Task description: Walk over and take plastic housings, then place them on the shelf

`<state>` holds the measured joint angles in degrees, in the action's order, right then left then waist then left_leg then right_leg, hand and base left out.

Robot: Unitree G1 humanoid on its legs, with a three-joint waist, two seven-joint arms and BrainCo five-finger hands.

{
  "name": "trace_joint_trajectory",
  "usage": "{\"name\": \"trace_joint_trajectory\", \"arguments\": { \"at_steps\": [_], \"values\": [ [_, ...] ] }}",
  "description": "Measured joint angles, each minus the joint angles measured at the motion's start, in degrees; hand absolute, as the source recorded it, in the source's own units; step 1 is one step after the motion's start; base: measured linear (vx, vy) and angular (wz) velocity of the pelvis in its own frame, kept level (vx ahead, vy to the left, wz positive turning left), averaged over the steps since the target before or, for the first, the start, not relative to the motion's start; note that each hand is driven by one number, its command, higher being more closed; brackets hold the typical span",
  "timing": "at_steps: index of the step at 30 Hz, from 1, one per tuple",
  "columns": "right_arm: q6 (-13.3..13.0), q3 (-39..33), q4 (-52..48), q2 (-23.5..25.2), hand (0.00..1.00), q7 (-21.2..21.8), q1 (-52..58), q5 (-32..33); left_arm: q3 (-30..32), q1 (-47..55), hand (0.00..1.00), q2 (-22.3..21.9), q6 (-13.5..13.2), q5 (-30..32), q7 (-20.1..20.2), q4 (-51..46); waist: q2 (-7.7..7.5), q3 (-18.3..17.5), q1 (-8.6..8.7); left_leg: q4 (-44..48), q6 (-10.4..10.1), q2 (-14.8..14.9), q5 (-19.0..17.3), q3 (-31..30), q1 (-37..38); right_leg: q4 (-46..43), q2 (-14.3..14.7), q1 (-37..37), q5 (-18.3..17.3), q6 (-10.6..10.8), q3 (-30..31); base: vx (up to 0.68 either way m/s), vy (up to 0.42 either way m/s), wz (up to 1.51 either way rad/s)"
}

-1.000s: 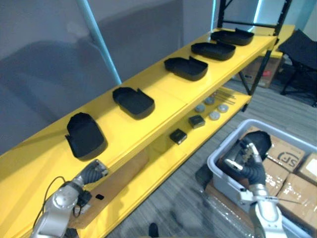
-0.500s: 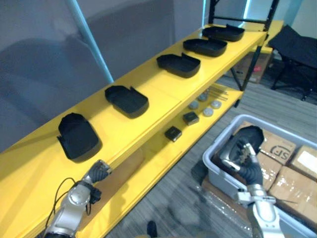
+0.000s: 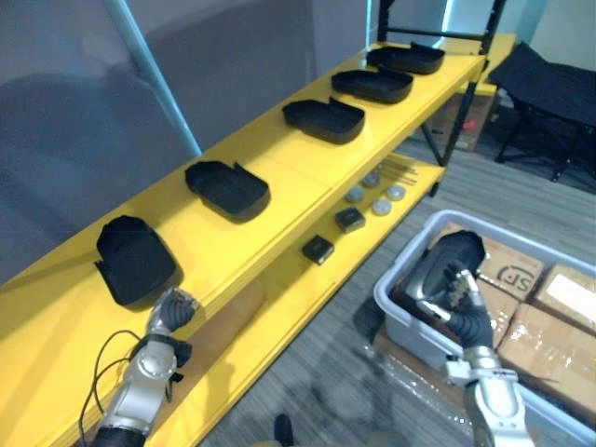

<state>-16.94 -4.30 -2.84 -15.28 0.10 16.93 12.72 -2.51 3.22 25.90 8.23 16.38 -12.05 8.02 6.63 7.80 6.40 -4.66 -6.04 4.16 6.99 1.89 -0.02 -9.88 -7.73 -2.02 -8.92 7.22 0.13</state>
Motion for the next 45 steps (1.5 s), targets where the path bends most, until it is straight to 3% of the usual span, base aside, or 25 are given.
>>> {"name": "trace_joint_trajectory", "arguments": {
  "at_steps": [7, 11, 15, 19, 23, 29, 37, 45],
  "values": [
    [0.0, 0.1, 0.0, 0.3, 0.0, 0.0, 1.0, 0.0, 3.3, 0.1, 1.0, -1.6, 0.7, 2.8, -3.4, -1.2, 0.08, 0.0, 0.35, 0.0, 0.0, 0.0, 0.0, 0.0, 0.0, 0.0, 0.0, 0.1, 0.0, 0.0, 0.0, 0.0, 0.0, 0.0],
    [0.0, 0.1, -0.1, 0.3, 0.0, 0.0, 1.0, 0.0, 4.0, 0.1, 1.0, -1.6, 2.6, 7.1, -3.6, -1.4, 0.57, 0.3, 0.49, 0.0, 0.0, 0.0, 0.0, 0.1, 0.0, 0.0, 0.0, 0.1, 0.0, 0.0, 0.1, 0.0, 0.0, 0.0],
    [0.0, 0.1, -0.5, 0.3, 0.0, 0.0, 1.0, 0.0, 4.0, 0.1, 1.0, -1.6, 4.6, 8.9, -2.4, -1.4, 1.02, 0.8, 0.57, 0.0, 0.0, 0.0, 0.0, 0.2, 0.0, 0.0, 0.0, 0.2, 0.0, 0.0, 0.1, 0.0, 0.0, 0.0],
    [0.8, 0.1, -1.2, 0.3, 0.0, 0.0, 0.9, 0.0, 3.9, 0.0, 1.0, -1.6, 6.7, 9.8, 1.5, -1.0, 0.99, 0.8, 0.59, 0.0, 0.0, 0.0, 0.0, 0.2, 0.0, 0.0, 0.0, 0.2, 0.0, 0.0, 0.2, 0.0, 0.0, 0.0],
    [1.3, 0.8, -1.3, 0.1, 0.0, 0.1, 0.8, 0.0, 1.9, -1.0, 1.0, -1.5, 7.3, 11.5, 4.4, 2.8, 0.98, 0.8, 0.6, 0.0, 0.0, 0.1, -0.1, 0.4, 0.0, -0.1, 0.0, 0.3, 0.0, 0.0, 0.4, 0.0, 0.0, 0.0],
    [1.6, 1.1, -1.3, 0.1, 0.0, 0.2, 0.6, 0.0, 1.1, -3.0, 1.0, -1.3, 7.2, 11.7, 5.1, 5.1, 1.02, 0.8, 0.5, 0.0, -0.1, 0.2, -0.2, 1.3, 0.0, -0.5, 0.0, 1.0, -0.1, 0.0, 1.3, 0.0, 0.002, -0.05],
    [1.6, 1.1, -1.2, 0.1, 0.0, 0.2, 0.6, 0.0, -0.6, -6.1, 1.0, -0.3, 6.9, 10.9, 2.7, 9.5, 0.65, 0.7, 0.64, 0.0, -0.1, 0.2, -0.2, 1.5, 0.1, -0.6, 0.0, 1.0, -0.1, 0.1, 1.5, 0.0, 0.001, -0.01],
    [1.6, 1.9, -0.3, 0.2, 0.0, 0.2, 0.4, -0.1, -0.5, -8.8, 1.0, -0.3, 6.7, 10.5, -2.7, 15.7, -0.81, -0.5, 0.72, 0.0, -0.1, 0.3, -0.2, 1.6, 0.1, -0.6, -0.1, 1.1, 0.0, 0.1, 1.6, 0.0, 0.0, 0.0]
  ]
}}
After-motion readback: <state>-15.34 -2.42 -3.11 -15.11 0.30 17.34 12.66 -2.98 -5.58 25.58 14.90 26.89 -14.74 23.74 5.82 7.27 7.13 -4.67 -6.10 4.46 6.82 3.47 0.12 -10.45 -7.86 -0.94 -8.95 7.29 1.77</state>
